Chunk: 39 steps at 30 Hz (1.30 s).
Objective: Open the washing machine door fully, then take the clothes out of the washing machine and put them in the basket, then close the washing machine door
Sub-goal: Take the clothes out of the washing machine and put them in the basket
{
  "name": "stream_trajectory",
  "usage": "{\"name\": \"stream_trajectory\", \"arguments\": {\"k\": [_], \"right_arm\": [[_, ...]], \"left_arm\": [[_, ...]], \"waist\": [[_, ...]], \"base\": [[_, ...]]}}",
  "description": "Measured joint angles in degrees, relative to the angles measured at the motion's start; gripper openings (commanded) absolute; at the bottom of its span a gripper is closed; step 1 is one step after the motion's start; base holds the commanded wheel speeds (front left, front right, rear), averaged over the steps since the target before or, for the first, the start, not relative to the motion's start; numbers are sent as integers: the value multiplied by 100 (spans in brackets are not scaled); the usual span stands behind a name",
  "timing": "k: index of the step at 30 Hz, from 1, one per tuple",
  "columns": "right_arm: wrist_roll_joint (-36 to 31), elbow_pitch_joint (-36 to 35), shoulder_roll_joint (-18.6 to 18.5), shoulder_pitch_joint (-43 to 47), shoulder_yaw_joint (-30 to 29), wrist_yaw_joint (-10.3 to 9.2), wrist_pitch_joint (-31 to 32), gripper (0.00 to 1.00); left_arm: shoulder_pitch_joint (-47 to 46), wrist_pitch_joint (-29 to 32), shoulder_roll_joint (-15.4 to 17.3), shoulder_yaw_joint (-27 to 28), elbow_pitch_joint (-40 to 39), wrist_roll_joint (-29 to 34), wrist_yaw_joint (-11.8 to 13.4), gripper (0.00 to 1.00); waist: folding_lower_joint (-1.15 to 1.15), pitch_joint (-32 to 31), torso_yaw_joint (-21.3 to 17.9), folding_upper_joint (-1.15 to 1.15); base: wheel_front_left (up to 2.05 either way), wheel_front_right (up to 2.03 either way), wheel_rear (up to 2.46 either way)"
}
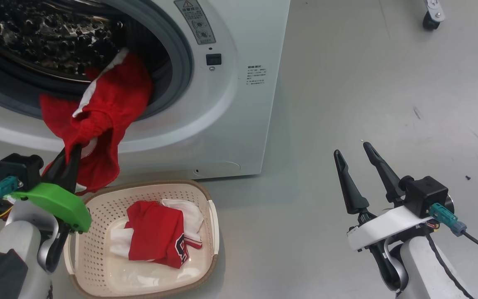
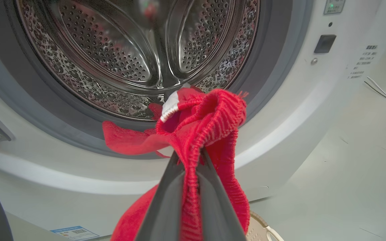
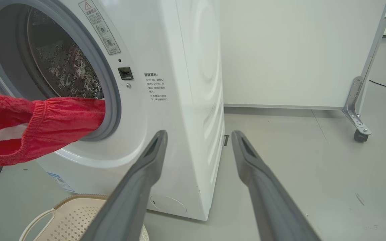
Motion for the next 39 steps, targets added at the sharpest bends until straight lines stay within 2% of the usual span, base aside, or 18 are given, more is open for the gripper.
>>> {"name": "stream_trajectory", "arguments": {"k": [8, 21, 24, 39], "right_arm": [[0, 47, 16, 190, 74, 0, 0, 100], [0, 46, 41, 292, 115, 0, 0, 100], [0, 45, 42, 292, 129, 0, 0, 100], [0, 36, 64, 322, 141, 0, 0, 100]], "left_arm": [[366, -587, -37, 71, -281, 80, 68, 0], [626, -634, -214, 271, -1104, 182, 337, 0], [651, -635, -194, 285, -1315, 427, 438, 0], [696, -635, -298, 947, -2608, 533, 688, 0]], "waist": [[0, -346, 120, 0], [0, -560, 148, 0], [0, -586, 149, 0], [0, -661, 114, 0]], "base": [[0, 0, 0], [0, 0, 0], [0, 0, 0], [0, 0, 0]]}}
